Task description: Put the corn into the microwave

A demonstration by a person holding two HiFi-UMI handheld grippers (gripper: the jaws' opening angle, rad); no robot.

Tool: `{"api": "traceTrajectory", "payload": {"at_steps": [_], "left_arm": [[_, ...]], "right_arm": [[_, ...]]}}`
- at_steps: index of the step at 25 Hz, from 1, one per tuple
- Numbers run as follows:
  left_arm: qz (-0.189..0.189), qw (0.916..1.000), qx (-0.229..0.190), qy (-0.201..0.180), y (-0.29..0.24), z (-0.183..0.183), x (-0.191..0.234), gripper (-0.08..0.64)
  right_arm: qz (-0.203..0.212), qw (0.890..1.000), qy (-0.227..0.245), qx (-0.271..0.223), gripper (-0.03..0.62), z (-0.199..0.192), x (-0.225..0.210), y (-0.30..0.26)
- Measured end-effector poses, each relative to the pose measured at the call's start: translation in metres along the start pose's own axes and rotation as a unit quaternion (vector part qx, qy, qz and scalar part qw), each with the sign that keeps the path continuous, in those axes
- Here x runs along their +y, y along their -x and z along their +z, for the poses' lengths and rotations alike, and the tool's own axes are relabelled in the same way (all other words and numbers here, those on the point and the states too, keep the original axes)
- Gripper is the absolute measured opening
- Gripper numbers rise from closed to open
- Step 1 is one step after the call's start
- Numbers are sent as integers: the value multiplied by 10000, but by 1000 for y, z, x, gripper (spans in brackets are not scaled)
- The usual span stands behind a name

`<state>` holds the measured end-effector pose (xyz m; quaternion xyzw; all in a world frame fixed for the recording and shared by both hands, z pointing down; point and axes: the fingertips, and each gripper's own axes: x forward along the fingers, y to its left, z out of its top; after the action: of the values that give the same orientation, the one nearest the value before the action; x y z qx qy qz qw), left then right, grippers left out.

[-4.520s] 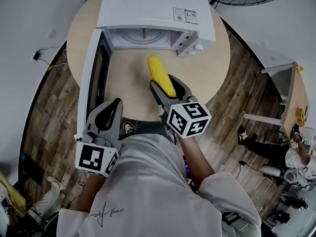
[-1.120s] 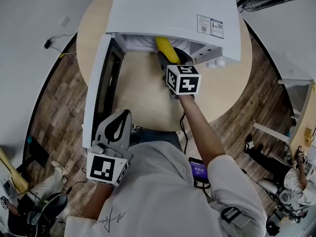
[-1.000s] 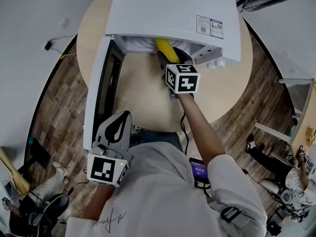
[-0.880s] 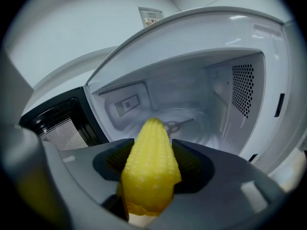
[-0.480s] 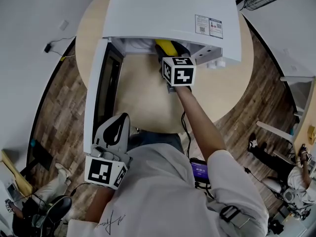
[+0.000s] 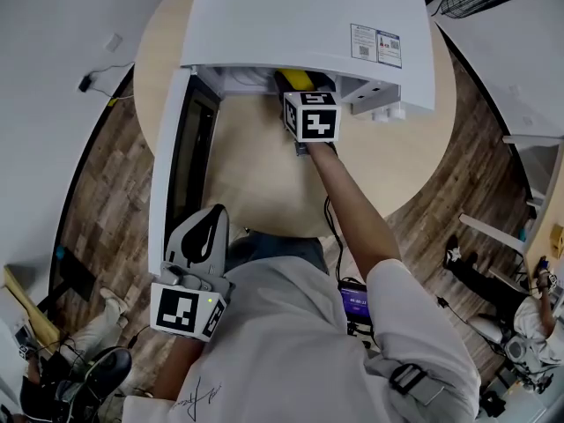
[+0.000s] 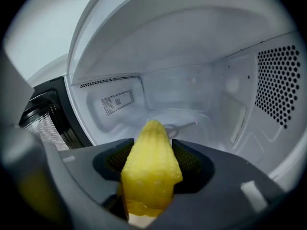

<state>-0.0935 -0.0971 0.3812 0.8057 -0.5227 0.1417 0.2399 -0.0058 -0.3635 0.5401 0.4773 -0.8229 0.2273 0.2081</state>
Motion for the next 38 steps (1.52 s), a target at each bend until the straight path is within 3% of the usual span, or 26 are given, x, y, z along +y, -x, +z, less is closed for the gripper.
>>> {"api": "traceTrajectory", "payload": {"at_steps": [24, 38], "left_arm": [[57, 9999, 132, 38, -5, -7, -5, -11], [96, 9999, -60, 36, -1, -1, -7, -9]], "right_arm": [[-236, 9985, 500, -58, 261, 7, -6, -29], [-471, 9932, 1065, -59, 261, 10, -10, -40]]}}
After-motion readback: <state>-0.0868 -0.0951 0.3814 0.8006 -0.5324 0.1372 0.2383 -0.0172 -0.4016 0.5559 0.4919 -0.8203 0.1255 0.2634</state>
